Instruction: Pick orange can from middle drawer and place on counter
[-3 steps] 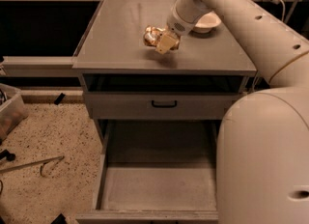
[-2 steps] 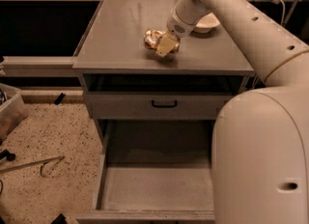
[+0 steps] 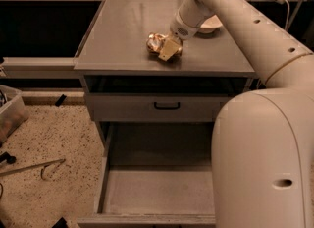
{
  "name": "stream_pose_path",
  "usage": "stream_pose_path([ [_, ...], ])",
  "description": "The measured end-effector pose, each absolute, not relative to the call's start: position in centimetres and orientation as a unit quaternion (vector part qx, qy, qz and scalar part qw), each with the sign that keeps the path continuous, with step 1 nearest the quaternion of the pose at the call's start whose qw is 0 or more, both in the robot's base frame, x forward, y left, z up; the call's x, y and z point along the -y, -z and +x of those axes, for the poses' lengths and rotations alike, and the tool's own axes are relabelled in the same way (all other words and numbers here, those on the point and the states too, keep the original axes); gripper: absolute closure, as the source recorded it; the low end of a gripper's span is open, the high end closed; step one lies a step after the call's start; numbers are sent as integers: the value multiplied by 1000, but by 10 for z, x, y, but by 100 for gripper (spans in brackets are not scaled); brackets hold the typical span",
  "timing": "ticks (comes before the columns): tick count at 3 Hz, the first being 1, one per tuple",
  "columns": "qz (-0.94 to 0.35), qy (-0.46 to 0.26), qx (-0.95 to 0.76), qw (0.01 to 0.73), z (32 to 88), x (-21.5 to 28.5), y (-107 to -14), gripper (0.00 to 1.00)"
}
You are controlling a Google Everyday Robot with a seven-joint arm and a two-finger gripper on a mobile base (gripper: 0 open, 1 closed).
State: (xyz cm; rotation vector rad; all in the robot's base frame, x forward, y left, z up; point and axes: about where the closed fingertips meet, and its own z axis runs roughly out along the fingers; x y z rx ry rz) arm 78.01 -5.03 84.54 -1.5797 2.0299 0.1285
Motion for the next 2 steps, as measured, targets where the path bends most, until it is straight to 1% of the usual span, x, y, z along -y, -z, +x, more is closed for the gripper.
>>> stream_pose_path([
  [1, -589, -48, -757, 279, 780, 50, -845, 82],
  [2, -589, -48, -757, 279, 780, 50, -845, 58],
])
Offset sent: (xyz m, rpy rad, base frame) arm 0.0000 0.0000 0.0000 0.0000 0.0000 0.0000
